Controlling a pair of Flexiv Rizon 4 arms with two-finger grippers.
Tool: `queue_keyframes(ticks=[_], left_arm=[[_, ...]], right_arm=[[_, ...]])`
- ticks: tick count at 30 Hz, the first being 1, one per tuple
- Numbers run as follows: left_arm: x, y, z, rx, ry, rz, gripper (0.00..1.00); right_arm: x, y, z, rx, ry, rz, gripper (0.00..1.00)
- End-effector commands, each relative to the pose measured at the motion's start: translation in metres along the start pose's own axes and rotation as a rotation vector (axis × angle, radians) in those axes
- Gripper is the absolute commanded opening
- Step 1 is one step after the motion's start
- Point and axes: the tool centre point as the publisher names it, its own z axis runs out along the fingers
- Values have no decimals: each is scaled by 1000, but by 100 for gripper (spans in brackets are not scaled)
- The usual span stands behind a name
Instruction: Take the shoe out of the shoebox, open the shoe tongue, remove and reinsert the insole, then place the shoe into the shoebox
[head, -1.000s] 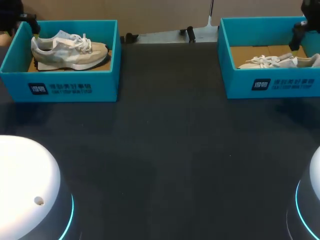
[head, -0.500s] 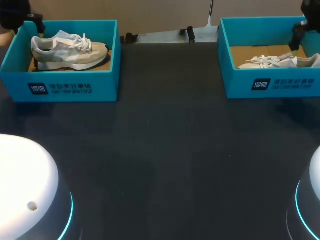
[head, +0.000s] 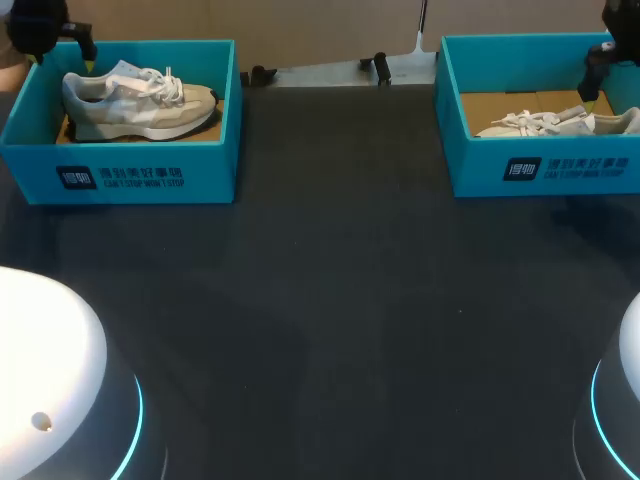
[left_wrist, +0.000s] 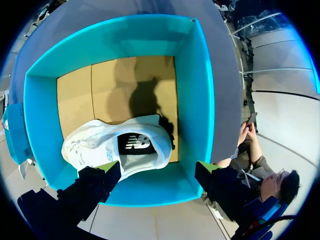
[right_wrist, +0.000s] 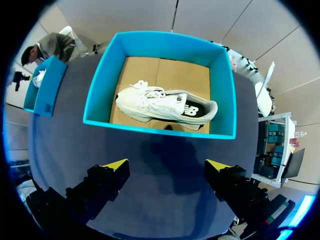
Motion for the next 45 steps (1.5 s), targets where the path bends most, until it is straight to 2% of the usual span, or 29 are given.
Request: queue_keyframes(ticks=[1,7,11,12,17,21,27,30,32,38,42,45], left_arm=[[0,9,10,25,-4,2,97],[1,8,24,62,-9,-9,99],[3,9,35,76,-13,-18,91],[4,9,37,82,-10,-19,85],[6,9,46,104,-16,-14,87],[11,11,52,114,-18,-13,83],[16,12,59,133,-22,-11,66],[16,10,62,137,-21,3,66],[16,7,65,139,-27,11,59],[13,1,72,146,-31,33,57],[14,-1,73,159,-34,26,49],[14,-5,75,182,-32,22,49]], right_arm=[[0,0,0,0,-1,1,100],[0,0,0,0,-1,1,100],[0,0,0,0,-1,1,100],[0,0,0,0,-1,1,100],[0,0,0,0,-1,1,100],[0,0,0,0,-1,1,100],[0,0,0,0,-1,1,100],[0,0,0,0,-1,1,100],[0,0,0,0,-1,1,100],[0,0,0,0,-1,1,100],[0,0,0,0,-1,1,100],[0,0,0,0,-1,1,100]])
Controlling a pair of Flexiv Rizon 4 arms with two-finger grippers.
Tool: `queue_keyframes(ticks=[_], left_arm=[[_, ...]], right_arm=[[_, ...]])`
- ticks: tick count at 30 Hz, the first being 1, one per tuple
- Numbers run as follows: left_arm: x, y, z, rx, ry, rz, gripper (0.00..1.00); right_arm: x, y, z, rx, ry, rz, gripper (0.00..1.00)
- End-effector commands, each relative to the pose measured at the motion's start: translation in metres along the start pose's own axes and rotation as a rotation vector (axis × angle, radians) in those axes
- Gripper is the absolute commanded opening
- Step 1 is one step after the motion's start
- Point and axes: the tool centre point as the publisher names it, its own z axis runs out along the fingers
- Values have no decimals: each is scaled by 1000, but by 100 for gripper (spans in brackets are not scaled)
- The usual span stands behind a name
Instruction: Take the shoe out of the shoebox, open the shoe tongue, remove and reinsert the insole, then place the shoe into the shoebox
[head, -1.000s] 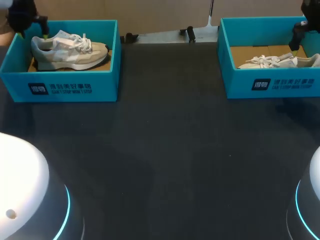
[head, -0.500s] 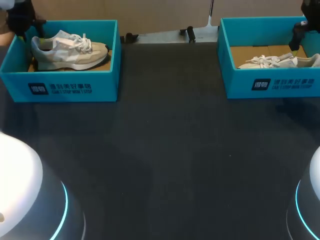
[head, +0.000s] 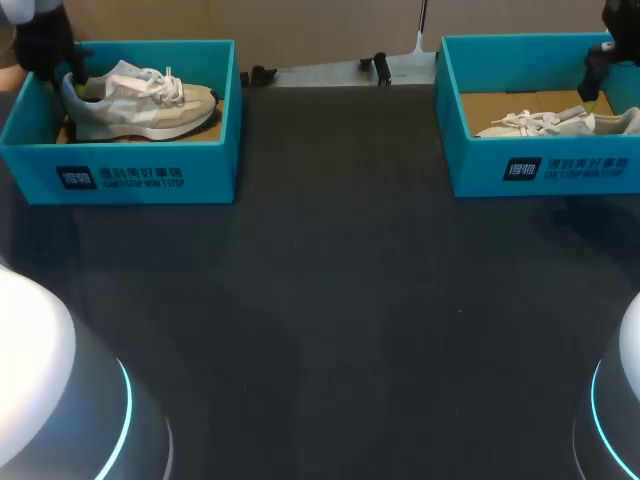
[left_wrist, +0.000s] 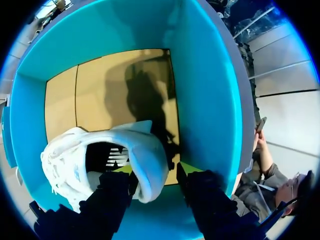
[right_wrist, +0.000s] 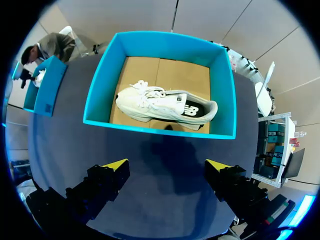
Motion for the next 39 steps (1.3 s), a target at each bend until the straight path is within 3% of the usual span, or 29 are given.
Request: queue_keyframes(ticks=[1,8,22,24,27,30,32,33,39], left_arm=[[1,1,2,20,1,3,50],[2,-7,8,38,1,1,55],[2,-6,18,47,15,-7,52],[2,-6,19,51,16,-10,49],[2,-7,21,59,17,-12,35],[3,-8,22,64,20,-11,30],[4,-9,22,73,28,-13,16],[4,-9,22,73,30,-12,1],[10,-9,15,82,53,-20,0]], right_arm=[[0,0,0,0,-1,1,100],[0,0,0,0,-1,1,100],[0,0,0,0,-1,1,100],[0,0,0,0,-1,1,100],[0,0,0,0,-1,1,100],[0,0,0,0,-1,1,100],[0,0,0,0,-1,1,100],[0,0,0,0,-1,1,100],[0,0,0,0,-1,1,100]])
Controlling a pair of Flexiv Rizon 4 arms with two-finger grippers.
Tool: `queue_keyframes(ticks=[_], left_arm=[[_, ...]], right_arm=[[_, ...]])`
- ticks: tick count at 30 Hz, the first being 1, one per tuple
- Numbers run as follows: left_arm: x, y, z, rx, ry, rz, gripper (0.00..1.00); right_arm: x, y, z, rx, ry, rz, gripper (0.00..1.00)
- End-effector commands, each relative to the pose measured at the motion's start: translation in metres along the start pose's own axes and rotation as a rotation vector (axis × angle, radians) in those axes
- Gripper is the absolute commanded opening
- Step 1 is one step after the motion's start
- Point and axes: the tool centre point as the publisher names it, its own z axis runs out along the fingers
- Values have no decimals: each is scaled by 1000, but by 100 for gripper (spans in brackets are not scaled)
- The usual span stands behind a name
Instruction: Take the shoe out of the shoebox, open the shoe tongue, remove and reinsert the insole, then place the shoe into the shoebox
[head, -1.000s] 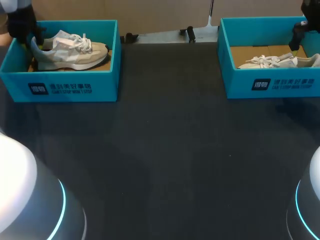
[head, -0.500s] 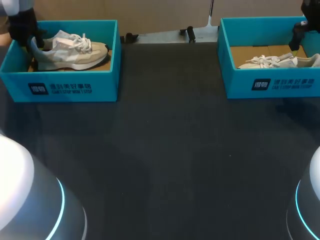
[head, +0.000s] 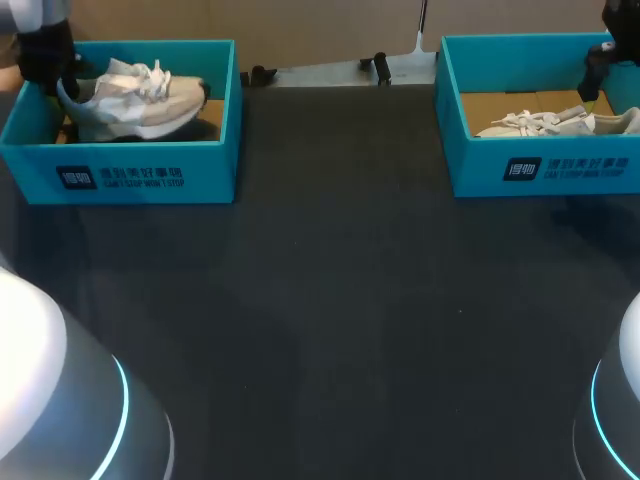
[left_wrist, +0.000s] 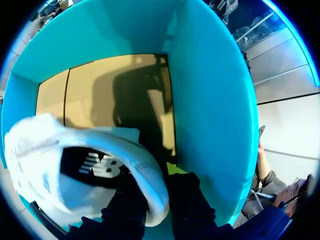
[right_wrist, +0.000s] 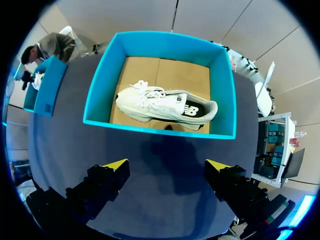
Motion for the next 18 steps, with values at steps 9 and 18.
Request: queue_keyframes(ticks=[9,18], left_arm=[[15,-3,-47,-7,8,-36,0],[20,-15,-105,-66,-8,-98,0]], right_arm=[[0,0,0,0,-1,1,100],[0,0,0,0,-1,1,100]])
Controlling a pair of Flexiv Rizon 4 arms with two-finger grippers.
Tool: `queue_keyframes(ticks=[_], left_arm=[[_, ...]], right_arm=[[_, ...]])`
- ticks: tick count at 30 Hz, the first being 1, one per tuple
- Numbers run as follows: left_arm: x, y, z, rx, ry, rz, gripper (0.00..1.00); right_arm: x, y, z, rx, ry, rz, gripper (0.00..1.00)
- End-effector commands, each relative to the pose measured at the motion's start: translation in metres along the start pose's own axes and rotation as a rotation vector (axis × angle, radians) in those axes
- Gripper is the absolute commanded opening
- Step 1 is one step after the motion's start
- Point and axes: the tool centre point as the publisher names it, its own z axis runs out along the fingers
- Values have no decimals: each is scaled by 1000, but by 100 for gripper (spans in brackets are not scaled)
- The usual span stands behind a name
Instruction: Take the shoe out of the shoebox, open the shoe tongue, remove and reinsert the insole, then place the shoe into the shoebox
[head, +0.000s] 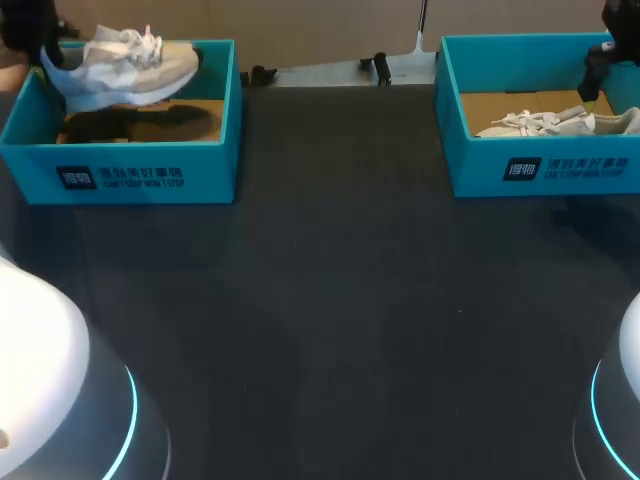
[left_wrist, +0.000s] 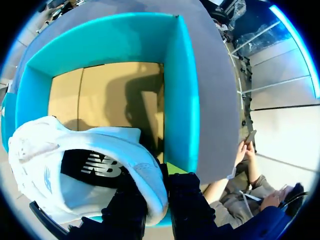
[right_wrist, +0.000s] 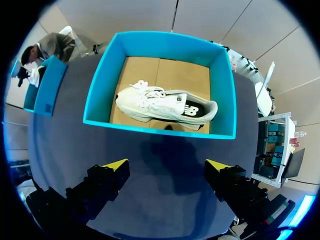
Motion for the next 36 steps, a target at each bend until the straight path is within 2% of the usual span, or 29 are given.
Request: queue_keyframes(ticks=[1,9,21,23,36], left_arm=[[0,-25,-44,-39,-3,-24,0],[0,-36,-80,-44,20,-98,0],[6,-45,-125,-66,-6,-111,0],[7,-46,-134,-82,-48,-103,0],[7,-46,-134,-82,-48,-103,0]], right_arm=[[0,0,0,0,-1,1,100],[0,0,0,0,-1,1,100],[0,0,0,0,-1,1,100],[0,0,0,0,-1,1,100],[0,0,0,0,-1,1,100]])
